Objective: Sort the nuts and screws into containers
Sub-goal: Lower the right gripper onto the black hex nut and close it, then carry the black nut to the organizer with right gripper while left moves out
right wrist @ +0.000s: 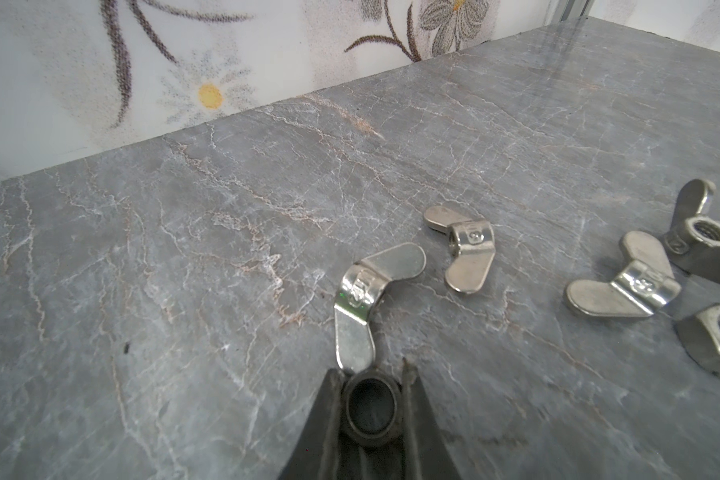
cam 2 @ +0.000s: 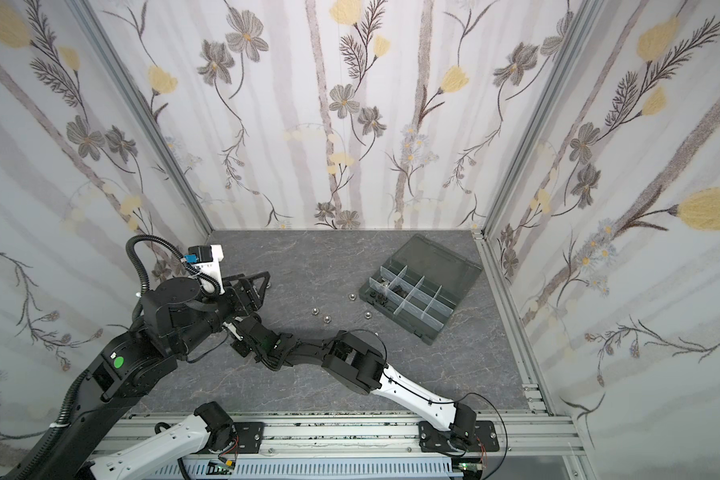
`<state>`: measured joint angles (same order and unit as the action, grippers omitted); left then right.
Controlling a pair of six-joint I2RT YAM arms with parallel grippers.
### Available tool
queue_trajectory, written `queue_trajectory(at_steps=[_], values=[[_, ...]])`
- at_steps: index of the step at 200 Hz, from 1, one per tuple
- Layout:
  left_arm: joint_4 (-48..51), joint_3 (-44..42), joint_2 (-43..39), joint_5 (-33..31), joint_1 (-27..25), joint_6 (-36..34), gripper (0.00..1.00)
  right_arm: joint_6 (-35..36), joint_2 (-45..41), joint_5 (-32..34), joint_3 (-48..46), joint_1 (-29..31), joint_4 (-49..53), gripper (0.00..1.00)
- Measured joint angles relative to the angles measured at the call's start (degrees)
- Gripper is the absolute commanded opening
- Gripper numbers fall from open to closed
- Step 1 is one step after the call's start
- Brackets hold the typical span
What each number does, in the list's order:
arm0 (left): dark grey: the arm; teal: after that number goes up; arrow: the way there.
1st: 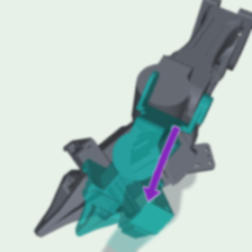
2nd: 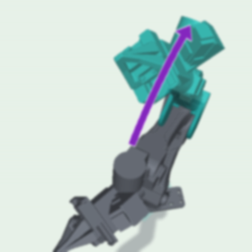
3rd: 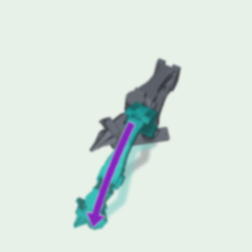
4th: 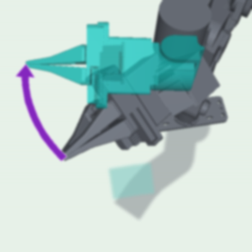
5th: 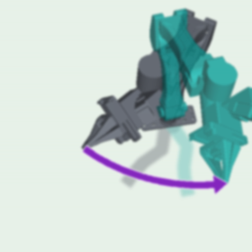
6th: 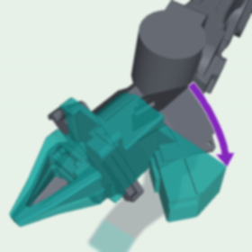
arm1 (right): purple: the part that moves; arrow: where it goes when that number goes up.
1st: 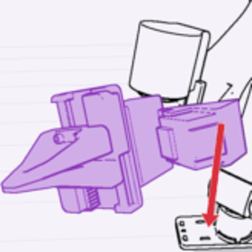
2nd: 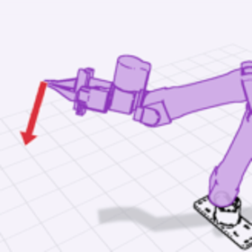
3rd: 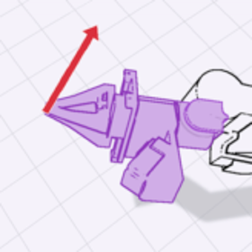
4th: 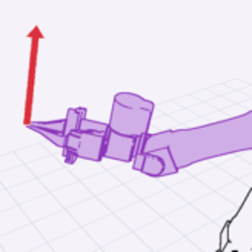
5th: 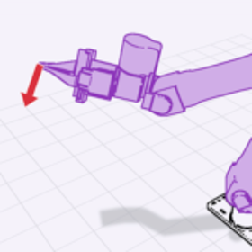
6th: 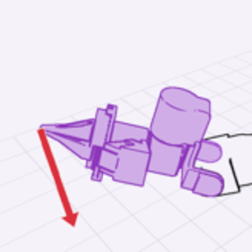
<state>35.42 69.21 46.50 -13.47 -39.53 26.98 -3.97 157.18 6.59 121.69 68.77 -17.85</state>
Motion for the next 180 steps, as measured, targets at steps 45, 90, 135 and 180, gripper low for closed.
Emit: queue_trajectory(at_steps=[45,90,135,180], values=[[0.0,-0.46,-0.33,0.02,0.0,0.04,0.74,0.13,-4.94,1.88,-8.0,-0.04,-1.05,0.02],[-0.02,-1.7,-1.27,-0.02,0.0,0.26,0.75,0.15,-13.35,4.33,-21.05,-0.07,-2.67,0.0],[-0.68,-4.42,-2.8,-0.07,0.0,0.68,0.75,-0.07,-23.02,6.47,-33.48,-0.07,-6.4,0.0],[-3.5,-9.64,-3.69,-0.24,0.0,1.16,0.77,-1.62,-33.07,9.7,-45.99,-0.13,-9.16,0.0]])
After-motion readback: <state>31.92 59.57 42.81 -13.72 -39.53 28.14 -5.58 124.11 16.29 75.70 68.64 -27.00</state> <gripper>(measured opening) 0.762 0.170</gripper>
